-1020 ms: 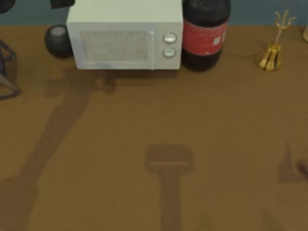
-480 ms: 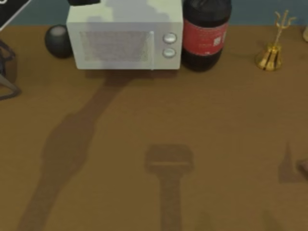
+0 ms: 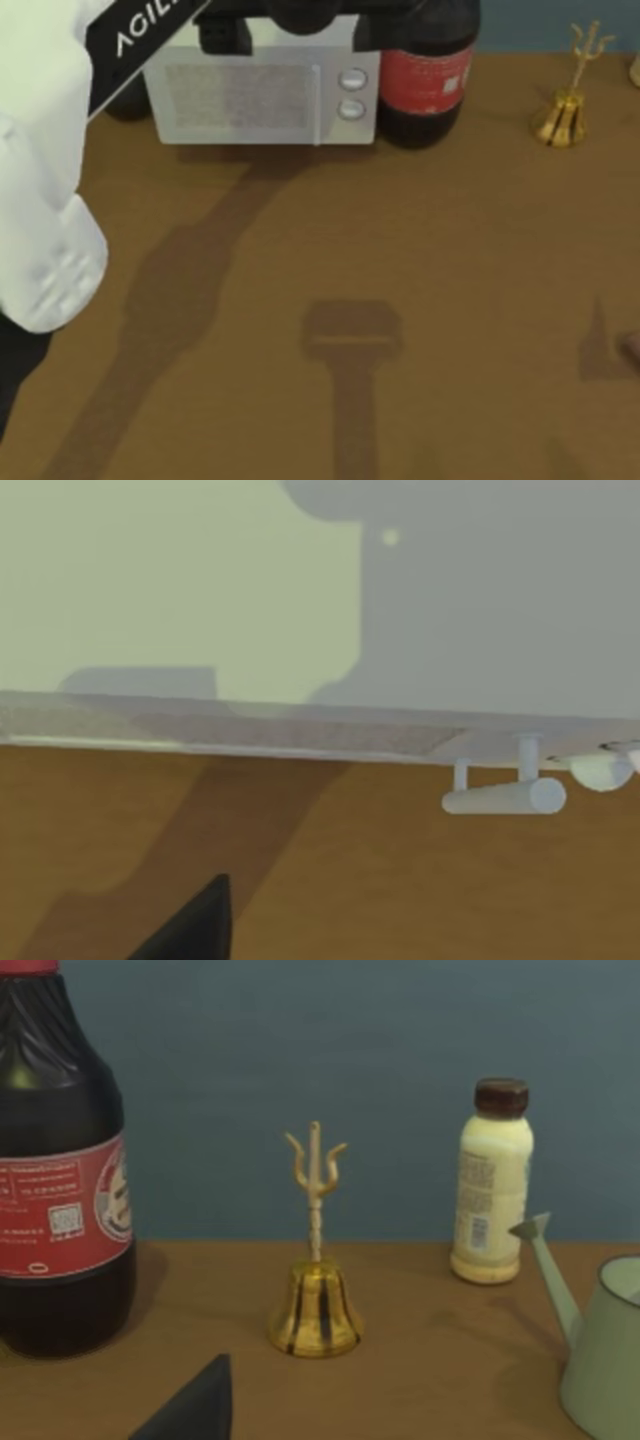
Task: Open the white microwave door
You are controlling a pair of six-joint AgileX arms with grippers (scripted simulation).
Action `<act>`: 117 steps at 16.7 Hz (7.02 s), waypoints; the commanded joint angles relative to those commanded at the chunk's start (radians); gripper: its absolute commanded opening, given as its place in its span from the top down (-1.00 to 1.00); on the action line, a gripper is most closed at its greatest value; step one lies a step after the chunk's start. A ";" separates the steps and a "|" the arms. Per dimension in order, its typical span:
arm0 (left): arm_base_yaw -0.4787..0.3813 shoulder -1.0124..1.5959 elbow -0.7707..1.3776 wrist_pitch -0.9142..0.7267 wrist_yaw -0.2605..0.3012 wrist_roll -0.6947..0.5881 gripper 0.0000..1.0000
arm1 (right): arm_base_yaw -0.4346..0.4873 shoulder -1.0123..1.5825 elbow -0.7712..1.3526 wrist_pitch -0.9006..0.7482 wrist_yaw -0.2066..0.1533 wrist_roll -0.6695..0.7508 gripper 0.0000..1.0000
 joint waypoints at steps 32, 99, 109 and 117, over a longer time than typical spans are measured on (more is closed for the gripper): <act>0.047 0.118 -0.072 0.202 0.022 0.044 1.00 | 0.000 0.000 0.000 0.000 0.000 0.000 -1.00; 0.025 -0.130 -0.501 0.400 0.051 0.109 1.00 | 0.000 0.000 0.000 0.000 0.000 0.000 -1.00; 0.022 -0.150 -0.542 0.420 0.067 0.130 1.00 | 0.000 0.000 0.000 0.000 0.000 0.000 -1.00; 0.037 -0.223 -0.651 0.478 0.100 0.206 1.00 | 0.000 0.000 0.000 0.000 0.000 0.000 -1.00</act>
